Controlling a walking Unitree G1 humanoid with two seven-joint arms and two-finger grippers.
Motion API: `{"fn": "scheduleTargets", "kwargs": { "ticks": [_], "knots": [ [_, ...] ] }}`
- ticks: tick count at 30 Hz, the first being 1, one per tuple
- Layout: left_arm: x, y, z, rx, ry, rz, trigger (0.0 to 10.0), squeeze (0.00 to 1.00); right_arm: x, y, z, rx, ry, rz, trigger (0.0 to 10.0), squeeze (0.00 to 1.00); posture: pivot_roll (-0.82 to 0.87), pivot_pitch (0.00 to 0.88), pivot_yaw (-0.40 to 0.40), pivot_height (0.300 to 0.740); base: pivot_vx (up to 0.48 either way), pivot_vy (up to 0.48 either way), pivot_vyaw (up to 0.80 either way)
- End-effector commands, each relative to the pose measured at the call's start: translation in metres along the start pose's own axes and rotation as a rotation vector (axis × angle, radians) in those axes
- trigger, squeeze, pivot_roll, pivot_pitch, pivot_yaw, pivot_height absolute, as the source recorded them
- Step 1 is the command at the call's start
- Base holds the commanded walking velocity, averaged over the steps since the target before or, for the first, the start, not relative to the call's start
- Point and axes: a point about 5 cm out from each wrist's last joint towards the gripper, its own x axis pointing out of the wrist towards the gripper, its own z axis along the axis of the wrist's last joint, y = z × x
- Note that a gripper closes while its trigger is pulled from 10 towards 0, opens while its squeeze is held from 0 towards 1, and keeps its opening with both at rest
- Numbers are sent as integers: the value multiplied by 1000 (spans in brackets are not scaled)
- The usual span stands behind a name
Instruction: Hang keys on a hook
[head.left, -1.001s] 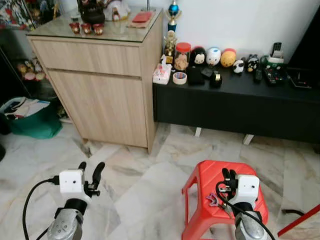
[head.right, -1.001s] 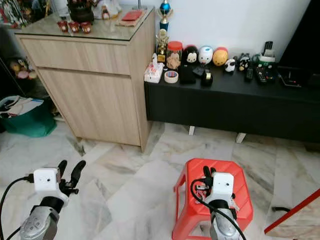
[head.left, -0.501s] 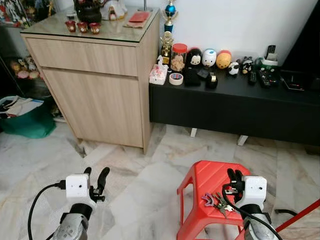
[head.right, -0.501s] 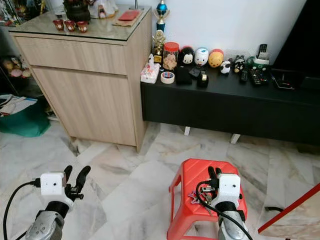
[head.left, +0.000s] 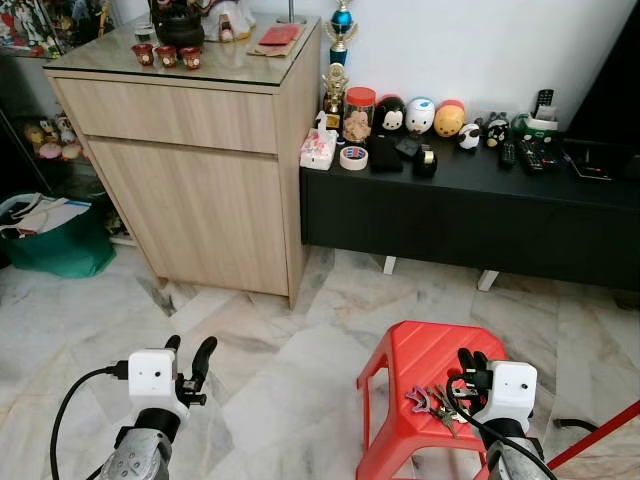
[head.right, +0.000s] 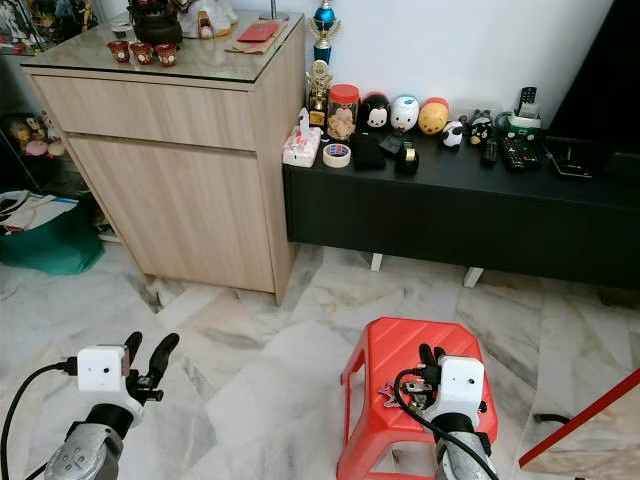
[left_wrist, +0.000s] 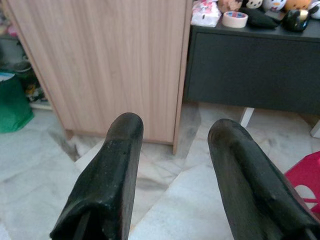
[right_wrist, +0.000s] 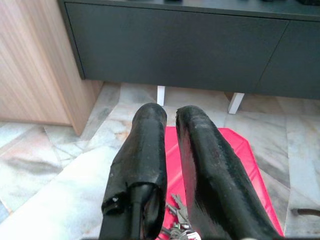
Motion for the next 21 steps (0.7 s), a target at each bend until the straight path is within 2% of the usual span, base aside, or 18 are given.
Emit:
{"fn": "scheduleTargets", "kwargs": {
  "ticks": [1,13,21],
  "knots": [
    [4,-3,7,7,-22,-23,10000,0,1,-3,4,14,-8,-25,10000,0,34,0,-25,734,274,0,0],
    [1,-1,9,15,-21,-17,10000,0,-1,-4,2,18,10,-38,10000,0,42,0,-29,734,287,0,0],
    [1,1,10,20,-17,-11,10000,0,1,-4,3,23,15,-41,10000,0,45,0,-31,734,0,0,0]
  ]
}}
